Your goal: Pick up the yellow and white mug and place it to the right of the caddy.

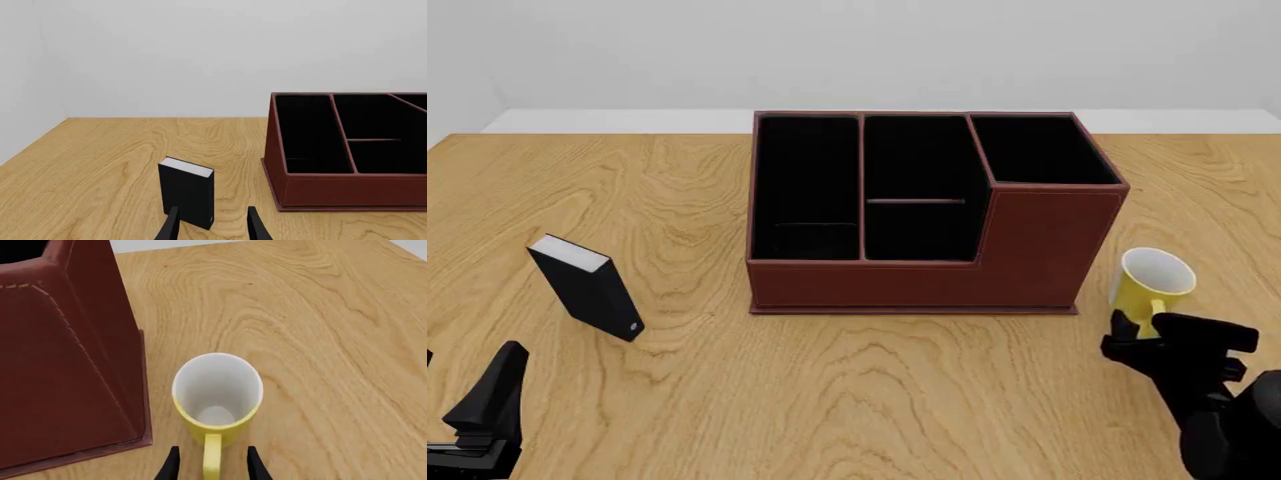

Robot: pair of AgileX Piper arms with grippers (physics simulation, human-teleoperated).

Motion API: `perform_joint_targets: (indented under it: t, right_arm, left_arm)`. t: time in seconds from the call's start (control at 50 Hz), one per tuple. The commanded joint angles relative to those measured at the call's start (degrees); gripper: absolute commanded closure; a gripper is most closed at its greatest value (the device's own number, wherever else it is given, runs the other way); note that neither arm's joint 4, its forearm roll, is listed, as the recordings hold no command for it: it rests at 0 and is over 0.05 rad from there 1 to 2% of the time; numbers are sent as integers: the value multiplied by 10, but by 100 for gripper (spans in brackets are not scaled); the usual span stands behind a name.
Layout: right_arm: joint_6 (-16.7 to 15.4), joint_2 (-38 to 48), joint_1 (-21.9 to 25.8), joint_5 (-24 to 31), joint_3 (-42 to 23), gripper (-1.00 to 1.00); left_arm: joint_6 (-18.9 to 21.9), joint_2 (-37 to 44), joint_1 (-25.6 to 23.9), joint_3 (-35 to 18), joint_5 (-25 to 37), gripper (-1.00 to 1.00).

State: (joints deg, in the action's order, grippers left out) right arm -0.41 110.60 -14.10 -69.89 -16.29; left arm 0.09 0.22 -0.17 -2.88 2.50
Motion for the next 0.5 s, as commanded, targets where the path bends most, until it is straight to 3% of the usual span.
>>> perform_joint_targets:
  t: [0.02,0.5]
  right_arm:
    - [0,7,-1,0,-2,-100]
    - [-15,-24,-3,0,23,-100]
  left_arm:
    - [0,0,0,0,0,-100]
    - [0,0,0,0,0,-100]
